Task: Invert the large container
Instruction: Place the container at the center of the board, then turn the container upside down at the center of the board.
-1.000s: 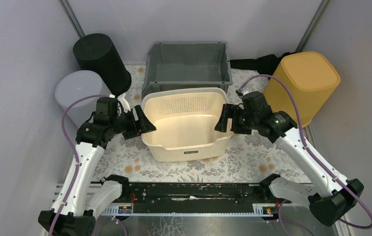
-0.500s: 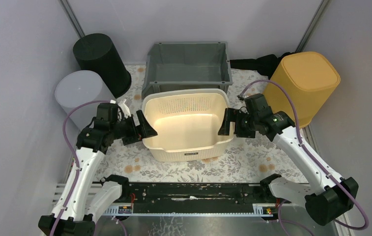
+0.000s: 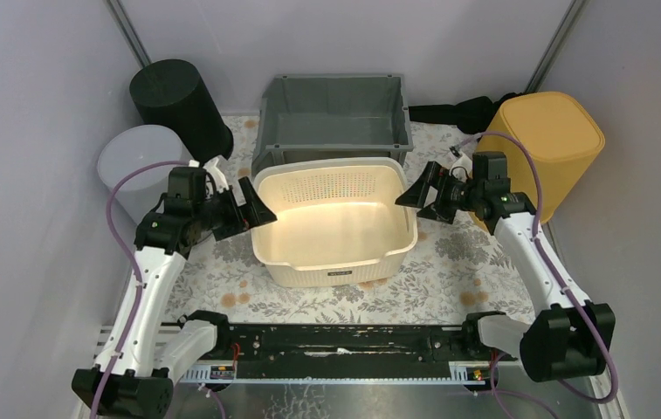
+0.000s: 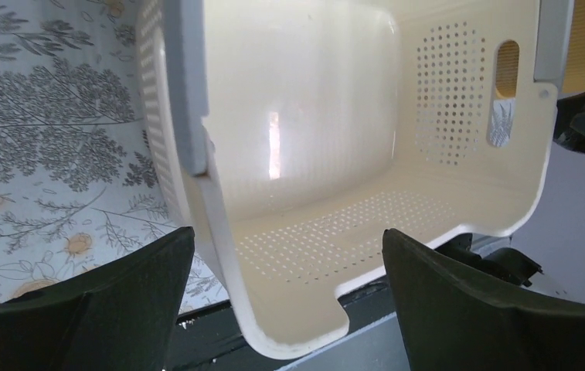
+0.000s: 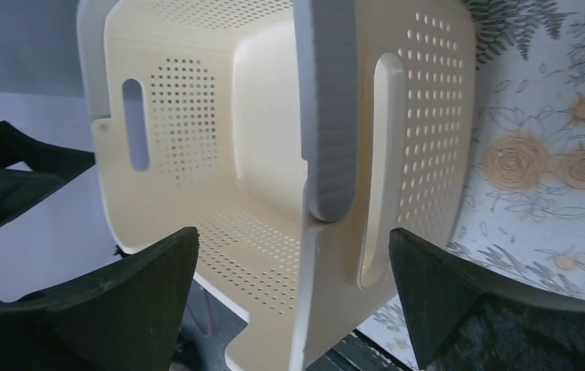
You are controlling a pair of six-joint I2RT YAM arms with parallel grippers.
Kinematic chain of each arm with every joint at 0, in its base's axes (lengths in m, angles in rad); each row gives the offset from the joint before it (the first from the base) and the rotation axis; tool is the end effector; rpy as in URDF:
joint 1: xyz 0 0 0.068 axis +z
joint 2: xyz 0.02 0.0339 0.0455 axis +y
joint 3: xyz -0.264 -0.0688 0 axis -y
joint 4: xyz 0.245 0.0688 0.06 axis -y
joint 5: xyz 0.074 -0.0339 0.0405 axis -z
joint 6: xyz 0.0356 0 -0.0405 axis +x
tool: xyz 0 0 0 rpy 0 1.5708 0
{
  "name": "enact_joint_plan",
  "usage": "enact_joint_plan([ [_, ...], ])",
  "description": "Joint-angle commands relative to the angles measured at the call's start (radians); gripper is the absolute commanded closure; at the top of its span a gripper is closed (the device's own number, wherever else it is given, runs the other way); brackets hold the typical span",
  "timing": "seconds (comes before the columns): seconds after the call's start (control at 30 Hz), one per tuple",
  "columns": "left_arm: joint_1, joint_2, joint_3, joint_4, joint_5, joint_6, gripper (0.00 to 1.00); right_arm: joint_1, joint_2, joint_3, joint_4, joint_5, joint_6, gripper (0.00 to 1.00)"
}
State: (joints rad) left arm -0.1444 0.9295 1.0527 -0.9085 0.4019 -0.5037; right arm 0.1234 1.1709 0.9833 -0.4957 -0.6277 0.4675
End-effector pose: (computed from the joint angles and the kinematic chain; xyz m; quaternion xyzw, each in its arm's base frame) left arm 0.1695 -0.0387 0.3392 -0.0866 0.9044 -0.2942 0.2968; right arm 0.2444 0.0514 0.3050 0.0165 0.8690 0.3856 0.3095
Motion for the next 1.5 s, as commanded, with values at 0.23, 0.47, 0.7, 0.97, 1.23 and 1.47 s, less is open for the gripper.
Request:
enact_joint_plan([
  [0.23,0.186,0.068,-0.032,0.153,0.262,0.069,0.01,-0.06,0.08,-0.101,0.433,-0.29,0.261,0.02],
  [0.47,0.193,0.087,-0.1,0.272,0.41,0.01,0.01,-0.061,0.096,-0.145,0.505,-0.32,0.319,0.03],
  [0.7,0.193,0.109,-0.143,0.336,0.452,-0.01,0.01,-0.061,0.131,-0.167,0.548,-0.339,0.351,0.05],
  [0.97,0.195,0.124,-0.145,0.349,0.415,-0.005,0.01,-0.061,0.177,-0.14,0.56,-0.336,0.363,0.11],
  [1.23,0.196,0.172,-0.204,0.502,0.495,-0.077,0.0,-0.061,0.218,-0.127,0.6,-0.34,0.395,0.19],
  [1.47,0.195,0.222,-0.192,0.508,0.509,-0.07,0.0,-0.061,0.255,-0.11,0.642,-0.336,0.428,0.25],
])
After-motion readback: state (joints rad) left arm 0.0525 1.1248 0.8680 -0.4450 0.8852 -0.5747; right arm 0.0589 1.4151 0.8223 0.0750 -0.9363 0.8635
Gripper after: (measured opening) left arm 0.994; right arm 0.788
